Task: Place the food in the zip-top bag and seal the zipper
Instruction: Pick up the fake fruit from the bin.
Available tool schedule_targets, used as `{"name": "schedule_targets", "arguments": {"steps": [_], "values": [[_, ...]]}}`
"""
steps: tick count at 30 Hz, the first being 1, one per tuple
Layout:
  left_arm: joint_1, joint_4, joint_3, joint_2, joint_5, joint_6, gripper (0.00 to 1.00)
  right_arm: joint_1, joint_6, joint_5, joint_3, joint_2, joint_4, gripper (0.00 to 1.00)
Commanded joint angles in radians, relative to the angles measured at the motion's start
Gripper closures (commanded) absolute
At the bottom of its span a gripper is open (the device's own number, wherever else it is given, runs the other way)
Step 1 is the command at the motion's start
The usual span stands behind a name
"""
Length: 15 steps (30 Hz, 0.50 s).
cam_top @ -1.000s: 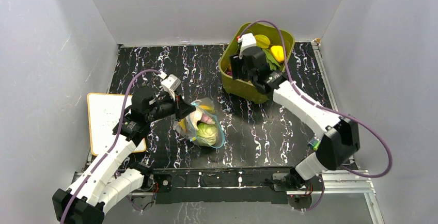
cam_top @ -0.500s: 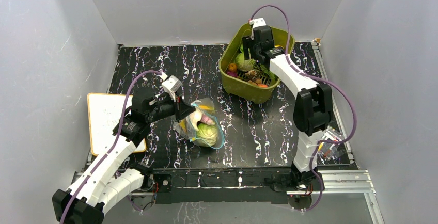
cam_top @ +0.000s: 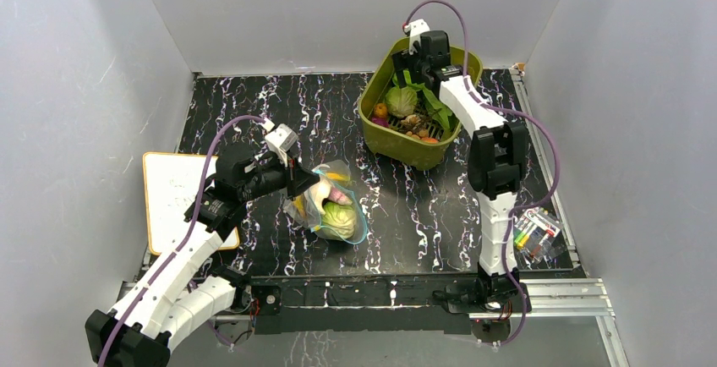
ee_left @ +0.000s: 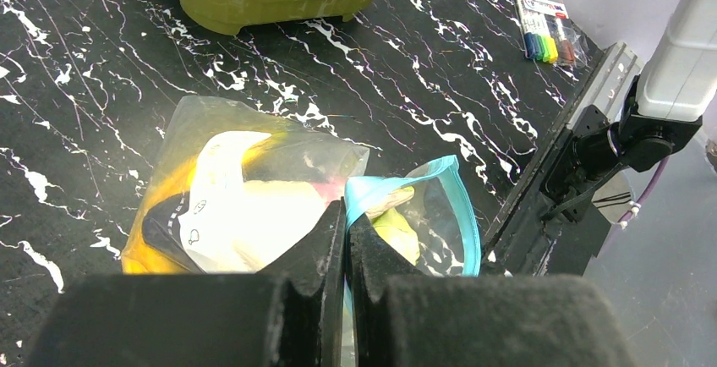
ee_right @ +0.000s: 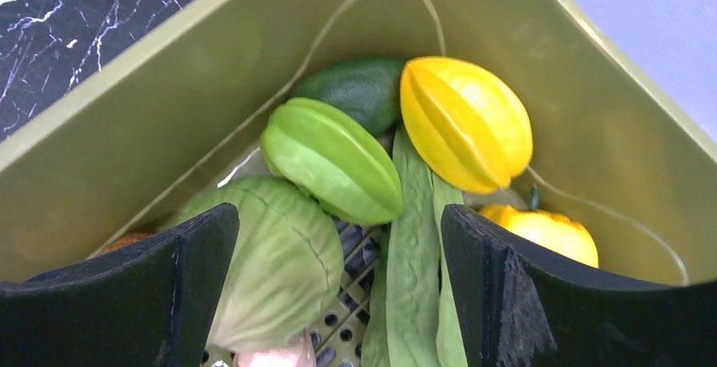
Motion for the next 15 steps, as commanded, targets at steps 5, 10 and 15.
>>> {"name": "schedule_targets", "arguments": {"steps": [5, 10, 15], "values": [[-0.003, -0.002, -0.002, -0.007, -0.007, 0.02, 1.0, 0.005, -0.101, -0.043, 0.15, 0.114, 0.06, 0.08], [-0.003, -0.001, -0.003, -0.002, -0.008, 0.017, 1.0, 0.005, -0.126, -0.041, 0.171, 0.159, 0.074, 0.08], [-0.003, -0.001, -0.004, -0.001, -0.01, 0.017, 1.0, 0.004, -0.147, -0.003, 0.171, 0.203, 0.097, 0.08]]}}
